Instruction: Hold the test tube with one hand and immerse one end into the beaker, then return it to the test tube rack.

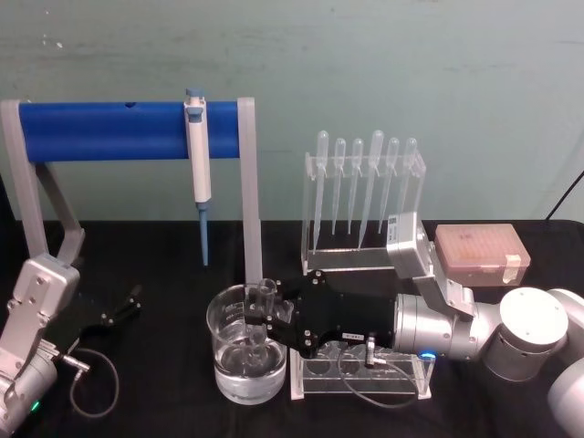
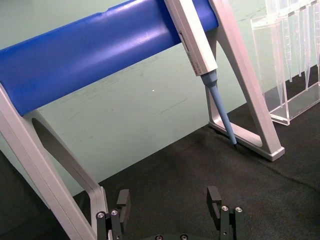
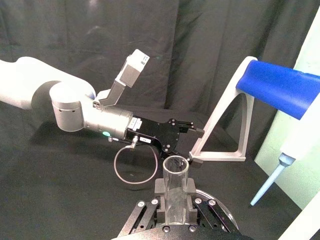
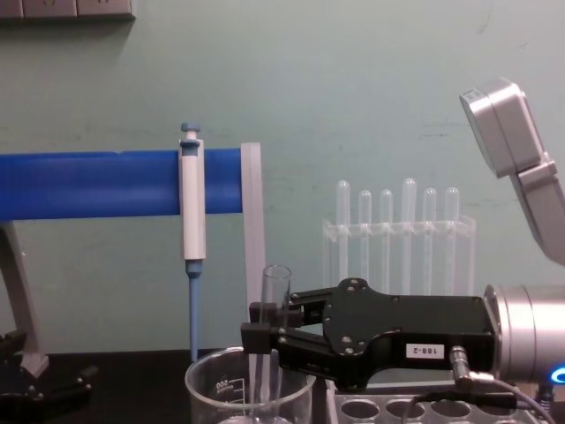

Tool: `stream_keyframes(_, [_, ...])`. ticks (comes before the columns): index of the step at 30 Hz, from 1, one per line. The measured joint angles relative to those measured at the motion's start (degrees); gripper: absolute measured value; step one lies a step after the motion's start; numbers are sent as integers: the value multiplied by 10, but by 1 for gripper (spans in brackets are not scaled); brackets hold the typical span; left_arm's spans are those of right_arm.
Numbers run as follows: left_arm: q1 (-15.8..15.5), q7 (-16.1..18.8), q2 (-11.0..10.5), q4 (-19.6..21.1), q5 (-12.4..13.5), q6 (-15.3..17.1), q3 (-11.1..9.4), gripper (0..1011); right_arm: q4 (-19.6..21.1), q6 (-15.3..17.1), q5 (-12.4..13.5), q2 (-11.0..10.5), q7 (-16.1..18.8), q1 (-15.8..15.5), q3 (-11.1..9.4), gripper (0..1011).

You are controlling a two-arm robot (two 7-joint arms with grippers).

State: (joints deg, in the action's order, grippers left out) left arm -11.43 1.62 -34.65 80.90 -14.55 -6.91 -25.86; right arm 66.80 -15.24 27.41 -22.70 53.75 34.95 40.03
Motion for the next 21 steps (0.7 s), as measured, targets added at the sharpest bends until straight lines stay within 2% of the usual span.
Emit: stream_keyframes(21, [0, 0, 0, 0, 0, 0, 0, 1000, 0, 0, 0, 0, 0, 0, 0, 224])
